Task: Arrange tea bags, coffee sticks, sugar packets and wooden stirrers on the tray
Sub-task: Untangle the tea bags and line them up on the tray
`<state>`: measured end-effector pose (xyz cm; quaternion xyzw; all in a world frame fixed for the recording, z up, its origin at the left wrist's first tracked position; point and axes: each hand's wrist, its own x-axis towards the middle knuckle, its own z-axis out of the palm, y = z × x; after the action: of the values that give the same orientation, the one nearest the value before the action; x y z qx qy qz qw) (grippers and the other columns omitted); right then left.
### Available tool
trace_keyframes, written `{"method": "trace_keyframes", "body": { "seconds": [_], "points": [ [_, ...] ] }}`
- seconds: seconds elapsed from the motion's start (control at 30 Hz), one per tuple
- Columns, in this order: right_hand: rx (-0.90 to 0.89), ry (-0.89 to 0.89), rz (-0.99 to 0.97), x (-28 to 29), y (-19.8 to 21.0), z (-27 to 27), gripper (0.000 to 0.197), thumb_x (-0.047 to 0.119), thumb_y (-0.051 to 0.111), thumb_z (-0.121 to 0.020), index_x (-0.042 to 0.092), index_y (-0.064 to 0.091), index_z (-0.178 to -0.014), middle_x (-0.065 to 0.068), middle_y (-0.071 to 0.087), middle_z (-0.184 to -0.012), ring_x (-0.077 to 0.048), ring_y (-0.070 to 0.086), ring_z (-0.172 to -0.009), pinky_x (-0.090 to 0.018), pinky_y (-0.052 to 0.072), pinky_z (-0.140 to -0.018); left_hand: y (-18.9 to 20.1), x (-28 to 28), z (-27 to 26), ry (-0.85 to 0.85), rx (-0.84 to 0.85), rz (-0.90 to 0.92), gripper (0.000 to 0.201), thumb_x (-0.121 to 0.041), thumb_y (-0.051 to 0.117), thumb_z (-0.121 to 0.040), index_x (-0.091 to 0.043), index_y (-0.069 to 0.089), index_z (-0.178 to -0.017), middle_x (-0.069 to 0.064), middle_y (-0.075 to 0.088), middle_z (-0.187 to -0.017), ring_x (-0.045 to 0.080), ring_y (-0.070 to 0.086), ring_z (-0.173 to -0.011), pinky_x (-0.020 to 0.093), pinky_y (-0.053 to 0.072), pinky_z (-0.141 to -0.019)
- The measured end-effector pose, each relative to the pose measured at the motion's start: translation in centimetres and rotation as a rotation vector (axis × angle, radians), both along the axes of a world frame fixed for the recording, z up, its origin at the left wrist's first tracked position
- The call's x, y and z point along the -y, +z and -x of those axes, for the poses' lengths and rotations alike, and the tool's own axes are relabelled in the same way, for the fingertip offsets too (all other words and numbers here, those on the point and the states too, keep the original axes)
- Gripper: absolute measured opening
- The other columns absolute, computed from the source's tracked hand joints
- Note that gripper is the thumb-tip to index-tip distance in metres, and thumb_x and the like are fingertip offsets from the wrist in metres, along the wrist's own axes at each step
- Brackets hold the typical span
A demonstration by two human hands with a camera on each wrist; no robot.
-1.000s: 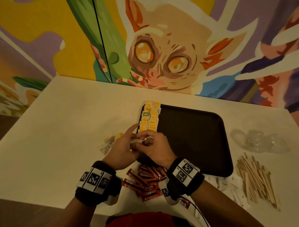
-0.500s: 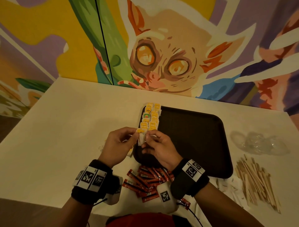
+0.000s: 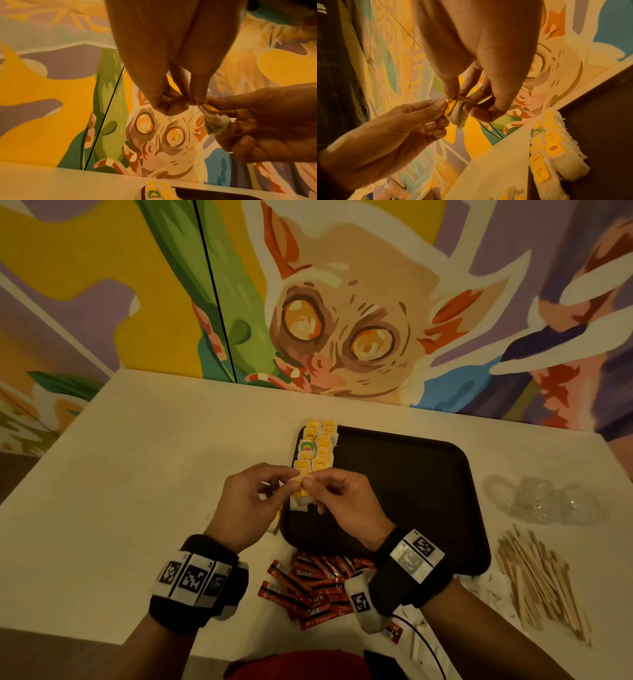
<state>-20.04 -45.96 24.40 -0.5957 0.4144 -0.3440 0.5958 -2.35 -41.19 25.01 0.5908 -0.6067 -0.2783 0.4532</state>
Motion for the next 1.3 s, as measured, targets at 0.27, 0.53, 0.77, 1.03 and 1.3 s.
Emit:
{"method": "trace_keyframes", "body": {
  "seconds": [0.27,0.53,0.77,1.03,1.3],
  "points": [
    [0.046,0.011,-0.020,-0.2,0.1,-0.1,0.014,0.015,0.065,-0.092,0.015,0.069,-0.106,-0.005,0.073,-0.099,-0.014,0.065,-0.076,-0.023,0.052,-0.057,0.0,-0.1,0.5,-0.017,-0.042,-0.031,0.013,-0.018,0.069,-0.086,-0.021,0.075,-0.097,-0.011,0.073,-0.089,0.005,0.068,-0.082,0.027,0.057,-0.073],
    [-0.012,-0.047,0.140,0.0,0.4,-0.1,0.011,0.014,0.071,-0.087,0.019,0.075,-0.096,0.003,0.074,-0.097,-0.012,0.068,-0.094,-0.030,0.056,-0.086,0.0,0.0,0.3,-0.029,0.102,0.060,0.013,-0.019,0.070,-0.084,-0.018,0.078,-0.095,-0.009,0.072,-0.086,0.005,0.066,-0.077,0.024,0.056,-0.069],
    [-0.018,-0.093,0.165,0.4,0.7,0.1,0.009,0.013,0.070,-0.088,0.021,0.072,-0.092,0.016,0.073,-0.089,-0.006,0.068,-0.088,-0.026,0.056,-0.081,-0.2,0.1,0.2,0.009,0.136,0.076,0.011,-0.020,0.072,-0.083,-0.023,0.077,-0.093,-0.010,0.069,-0.081,0.012,0.062,-0.070,0.033,0.054,-0.063],
    [0.044,-0.074,-0.135,0.3,1.3,-0.3,0.011,0.025,0.062,-0.094,0.024,0.066,-0.104,-0.007,0.069,-0.106,-0.016,0.064,-0.082,-0.032,0.055,-0.068,0.3,-0.1,0.4,0.011,0.116,0.095,0.012,-0.020,0.071,-0.085,-0.023,0.077,-0.095,-0.012,0.071,-0.088,0.010,0.064,-0.074,0.029,0.053,-0.064],
    [-0.037,-0.004,0.108,0.3,0.4,0.2,0.017,0.016,0.073,-0.086,0.013,0.075,-0.102,0.001,0.075,-0.098,-0.015,0.070,-0.091,-0.024,0.054,-0.076,0.5,0.1,0.1,-0.033,0.187,0.108,0.014,-0.011,0.072,-0.084,-0.021,0.076,-0.093,-0.011,0.069,-0.088,0.005,0.062,-0.076,0.015,0.050,-0.062]
  ]
}}
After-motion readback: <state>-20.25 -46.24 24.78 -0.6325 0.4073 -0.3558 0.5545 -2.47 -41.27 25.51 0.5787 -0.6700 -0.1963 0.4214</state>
